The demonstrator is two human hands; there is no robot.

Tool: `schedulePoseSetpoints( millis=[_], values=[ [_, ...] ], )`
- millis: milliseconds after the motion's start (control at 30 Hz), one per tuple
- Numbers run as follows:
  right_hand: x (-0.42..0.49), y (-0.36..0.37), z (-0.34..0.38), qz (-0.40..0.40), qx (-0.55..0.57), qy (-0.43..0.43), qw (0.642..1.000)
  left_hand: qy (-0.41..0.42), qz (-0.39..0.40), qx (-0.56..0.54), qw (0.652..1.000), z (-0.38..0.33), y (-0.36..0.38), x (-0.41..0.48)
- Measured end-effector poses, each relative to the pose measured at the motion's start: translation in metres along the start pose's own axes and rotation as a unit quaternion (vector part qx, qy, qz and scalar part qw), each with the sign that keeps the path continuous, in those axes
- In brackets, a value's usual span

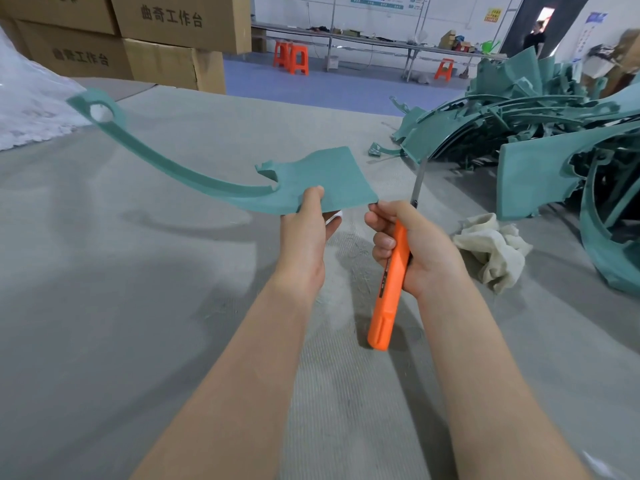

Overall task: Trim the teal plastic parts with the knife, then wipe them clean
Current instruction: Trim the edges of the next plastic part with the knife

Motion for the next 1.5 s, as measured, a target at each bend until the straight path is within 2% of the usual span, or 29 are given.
schedulePoseSetpoints(
  millis=[233,500,667,800,933,1033,1167,1300,1400,1433,1500],
  values=[
    [0.0,0.0,0.0,-0.009,0.033,0.01,0.999,0.012,0.016,0.014,1.0,0.001,0.001,0.0],
    [0.0,-0.005,0.005,-0.056,-0.027,-0.039,0.997,0.016,0.016,0.033,0.999,0.001,0.002,-0.001],
    [-0.001,-0.002,0.003,-0.041,-0.044,-0.044,0.997,0.025,0.068,0.064,0.995,0.001,0.009,-0.007],
    [-0.002,-0.008,0.013,-0.073,0.005,-0.104,0.992,0.026,0.121,0.083,0.989,-0.001,0.013,-0.009],
    [-0.001,-0.023,0.021,-0.119,0.059,-0.132,0.982,0.012,0.105,0.045,0.993,-0.005,0.008,-0.008],
    [0.001,-0.026,0.021,-0.123,0.045,-0.124,0.984,0.004,0.099,0.059,0.993,-0.003,0.008,-0.008],
    [0.003,-0.019,0.011,-0.091,0.014,-0.083,0.992,-0.01,0.108,0.086,0.99,0.004,0.011,-0.013],
    [0.001,-0.014,0.011,-0.07,-0.068,-0.068,0.993,-0.029,0.075,0.063,0.995,0.005,0.008,-0.012],
    [-0.003,-0.015,0.025,-0.117,-0.173,-0.153,0.966,-0.068,0.031,-0.013,0.997,0.005,0.002,-0.008],
    [-0.005,-0.016,0.031,-0.137,-0.215,-0.206,0.945,-0.085,0.026,-0.039,0.995,0.005,0.0,-0.007],
    [-0.013,-0.013,0.041,-0.168,-0.306,-0.32,0.88,-0.112,0.026,-0.085,0.99,0.005,-0.001,-0.008]
  ],
)
Point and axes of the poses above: each hand's wrist, its own x-axis towards the middle knuckle, its own y-axis out of the palm, z = x × y, the point moved 5 cm from there along x, towards the middle knuckle, and after that the axes turned 7 degrees about x, right-handed, at the moved point
